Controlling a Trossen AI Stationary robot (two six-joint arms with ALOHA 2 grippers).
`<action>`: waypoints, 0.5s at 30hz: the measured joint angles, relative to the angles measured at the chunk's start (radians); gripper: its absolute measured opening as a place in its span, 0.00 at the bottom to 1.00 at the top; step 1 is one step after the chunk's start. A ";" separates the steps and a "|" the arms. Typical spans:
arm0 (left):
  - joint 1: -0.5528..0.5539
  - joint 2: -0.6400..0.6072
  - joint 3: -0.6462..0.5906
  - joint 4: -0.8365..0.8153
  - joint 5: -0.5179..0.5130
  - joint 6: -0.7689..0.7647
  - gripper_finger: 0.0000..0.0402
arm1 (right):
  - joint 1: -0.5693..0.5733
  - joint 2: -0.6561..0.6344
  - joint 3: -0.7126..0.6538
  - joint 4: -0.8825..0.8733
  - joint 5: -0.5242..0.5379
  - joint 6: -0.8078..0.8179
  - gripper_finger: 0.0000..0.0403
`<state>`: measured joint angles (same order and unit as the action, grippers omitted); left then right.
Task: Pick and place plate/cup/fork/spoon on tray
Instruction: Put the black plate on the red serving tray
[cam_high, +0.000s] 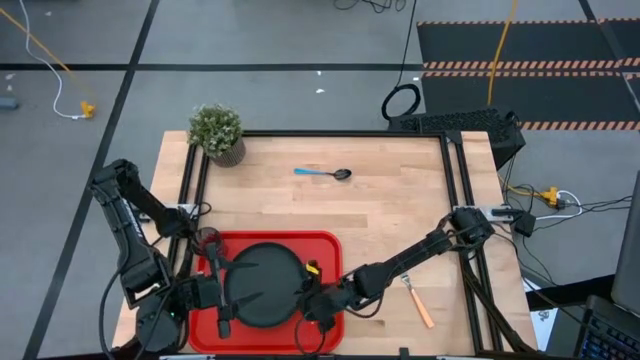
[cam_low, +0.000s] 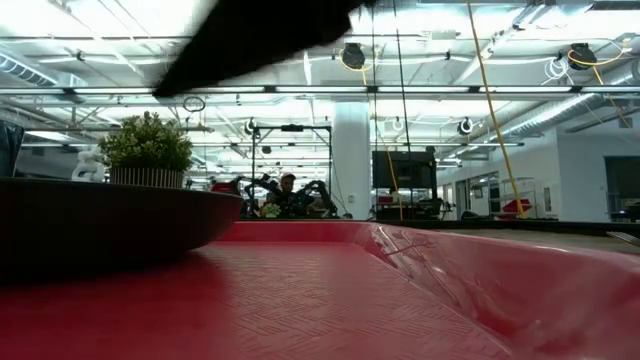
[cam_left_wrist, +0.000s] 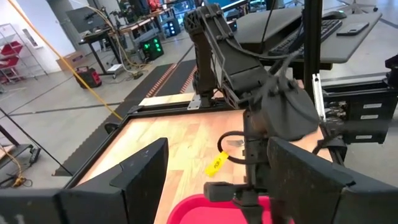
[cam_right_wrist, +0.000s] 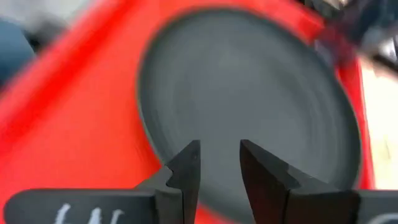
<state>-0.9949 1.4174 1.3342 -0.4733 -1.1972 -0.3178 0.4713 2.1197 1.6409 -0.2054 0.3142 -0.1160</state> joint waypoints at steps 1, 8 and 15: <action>0.004 0.000 0.000 0.001 0.004 -0.002 0.69 | -0.001 0.000 0.000 -0.043 0.012 0.000 0.26; 0.036 0.003 0.000 0.003 0.046 -0.017 0.69 | -0.026 0.010 -0.002 -0.186 0.032 0.076 0.26; 0.057 0.003 0.000 0.003 0.074 -0.018 0.69 | -0.052 0.009 -0.043 -0.165 0.027 0.126 0.24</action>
<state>-0.9382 1.4208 1.3342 -0.4706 -1.1229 -0.3355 0.4193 2.1288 1.5975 -0.3704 0.3414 0.0096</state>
